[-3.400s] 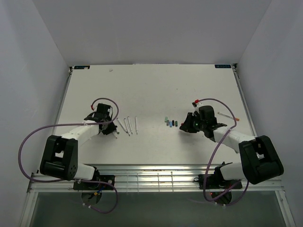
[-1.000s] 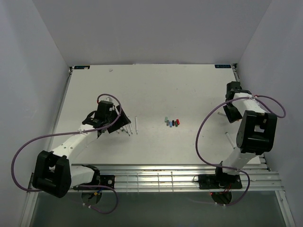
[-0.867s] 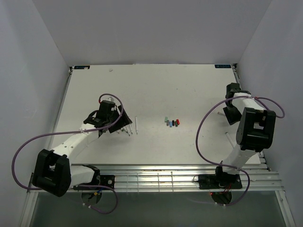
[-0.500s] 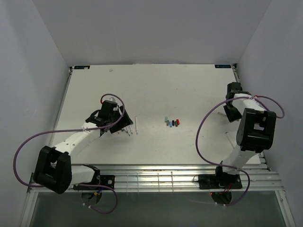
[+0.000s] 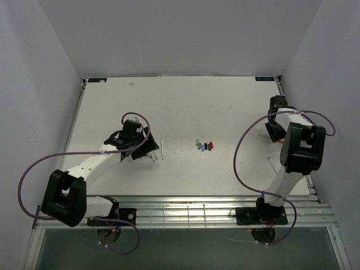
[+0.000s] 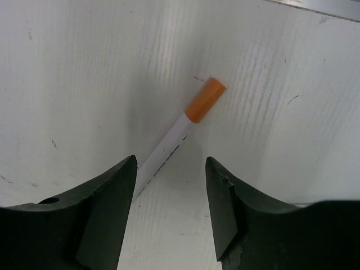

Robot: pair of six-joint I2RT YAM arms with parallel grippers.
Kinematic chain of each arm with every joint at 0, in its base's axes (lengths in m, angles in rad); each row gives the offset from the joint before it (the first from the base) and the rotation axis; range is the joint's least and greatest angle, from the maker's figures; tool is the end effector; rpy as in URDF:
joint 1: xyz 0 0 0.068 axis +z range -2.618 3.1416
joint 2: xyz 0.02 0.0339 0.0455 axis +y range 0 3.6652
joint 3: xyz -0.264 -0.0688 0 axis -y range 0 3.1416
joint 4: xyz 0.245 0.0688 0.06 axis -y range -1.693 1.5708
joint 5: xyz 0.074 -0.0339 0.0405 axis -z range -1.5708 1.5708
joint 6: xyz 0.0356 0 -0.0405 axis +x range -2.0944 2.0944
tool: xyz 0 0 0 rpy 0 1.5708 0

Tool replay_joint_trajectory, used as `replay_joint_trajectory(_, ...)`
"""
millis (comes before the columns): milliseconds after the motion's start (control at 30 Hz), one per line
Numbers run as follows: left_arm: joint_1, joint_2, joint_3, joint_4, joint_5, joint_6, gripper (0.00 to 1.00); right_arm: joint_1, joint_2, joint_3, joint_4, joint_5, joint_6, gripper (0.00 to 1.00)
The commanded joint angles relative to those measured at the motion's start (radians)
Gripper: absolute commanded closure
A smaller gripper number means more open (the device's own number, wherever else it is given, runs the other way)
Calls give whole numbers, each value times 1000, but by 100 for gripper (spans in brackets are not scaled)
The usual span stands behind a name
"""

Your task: Open the pen caps

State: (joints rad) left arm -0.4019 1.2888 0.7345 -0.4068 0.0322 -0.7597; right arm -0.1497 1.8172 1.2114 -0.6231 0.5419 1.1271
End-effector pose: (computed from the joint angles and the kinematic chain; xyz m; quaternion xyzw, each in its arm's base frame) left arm 0.2289 -0.0985 0.1993 -0.1650 0.9394 -0.1775 0.2425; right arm 0.3483 -0.0711 0.1809 0.6024 0.7353 -0.1559 0.2685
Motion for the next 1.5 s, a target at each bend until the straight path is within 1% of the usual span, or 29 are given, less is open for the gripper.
replay_joint_trajectory(0,-3,6,34,20,-17,2,16,-10,16,50,29,21,-13,42)
replay_joint_trajectory(333,-5,35,39,34,-8,7,16,-16,80,50,51,-10,-23,42)
replay_joint_trajectory(467,-5,35,32,37,-5,8,15,-17,83,13,78,-22,-23,43)
replay_joint_trajectory(667,-5,27,17,45,3,8,16,-16,114,4,86,-34,-29,47)
replay_joint_trajectory(800,-5,21,9,48,3,8,16,-13,122,-16,86,-54,-35,55)
replay_joint_trajectory(833,-5,18,9,48,6,7,16,-11,123,-26,88,-62,-38,58)
replay_joint_trajectory(867,-5,17,8,49,8,7,16,-8,126,-29,88,-68,-41,66)
replay_joint_trajectory(967,-5,9,0,62,5,5,15,-4,134,-39,86,-94,-53,78)
replay_joint_trajectory(1000,-5,0,-9,69,2,2,15,-1,139,-38,85,-97,-61,80)
replay_joint_trajectory(1033,-5,-5,-14,75,0,0,16,2,142,-36,80,-99,-69,86)
replay_joint_trajectory(1133,-5,-37,-53,112,-2,-18,15,15,152,-35,68,-92,-95,92)
replay_joint_trajectory(1267,-5,-71,-96,144,14,-36,15,32,151,-49,86,-100,-138,92)
replay_joint_trajectory(1333,-5,-86,-104,148,15,-27,16,61,133,-52,102,-103,-188,92)
replay_joint_trajectory(1367,-5,-92,-101,145,14,-21,15,74,120,-52,138,-111,-213,92)
replay_joint_trajectory(1400,-5,-101,-98,134,8,-17,16,106,90,-58,160,-115,-267,92)
replay_joint_trajectory(1467,-5,-129,-83,126,3,5,16,139,56,-58,212,-160,-337,92)
